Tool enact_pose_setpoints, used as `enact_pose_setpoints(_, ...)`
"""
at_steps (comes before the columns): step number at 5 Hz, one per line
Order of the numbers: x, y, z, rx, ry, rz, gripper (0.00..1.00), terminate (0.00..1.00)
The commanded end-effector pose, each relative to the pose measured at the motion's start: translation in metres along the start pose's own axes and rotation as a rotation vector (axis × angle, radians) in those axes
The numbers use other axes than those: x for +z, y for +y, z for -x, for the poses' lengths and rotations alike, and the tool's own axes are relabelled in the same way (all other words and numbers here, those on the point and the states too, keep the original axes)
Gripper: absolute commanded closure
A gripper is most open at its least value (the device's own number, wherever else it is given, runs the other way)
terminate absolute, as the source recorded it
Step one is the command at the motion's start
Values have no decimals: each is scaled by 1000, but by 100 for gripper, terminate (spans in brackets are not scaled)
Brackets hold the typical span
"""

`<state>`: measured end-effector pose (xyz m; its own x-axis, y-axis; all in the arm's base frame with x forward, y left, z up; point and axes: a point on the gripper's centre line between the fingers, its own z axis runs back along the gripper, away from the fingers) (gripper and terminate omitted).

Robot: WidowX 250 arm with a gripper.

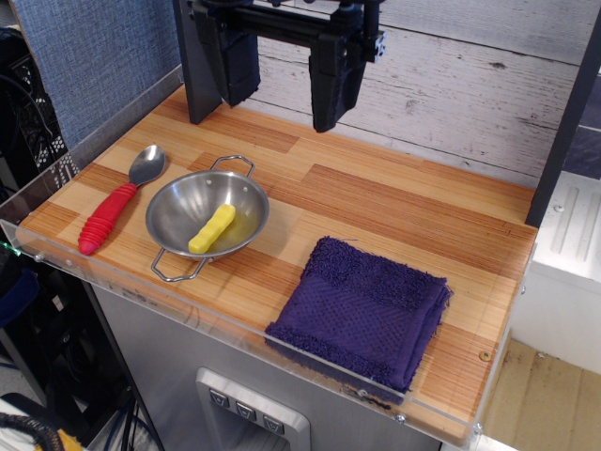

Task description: Move the blue cloth to the front edge of the table.

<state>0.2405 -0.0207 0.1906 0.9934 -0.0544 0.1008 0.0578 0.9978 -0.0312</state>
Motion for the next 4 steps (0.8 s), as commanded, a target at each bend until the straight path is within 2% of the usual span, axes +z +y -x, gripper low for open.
enact_pose_setpoints(1, 5, 1, 9, 1, -19, -2, 0, 0)
enact_pose_setpoints(3, 5, 1, 9, 1, -19, -2, 0, 0)
enact_pose_setpoints(4, 5, 1, 9, 1, -19, -2, 0, 100)
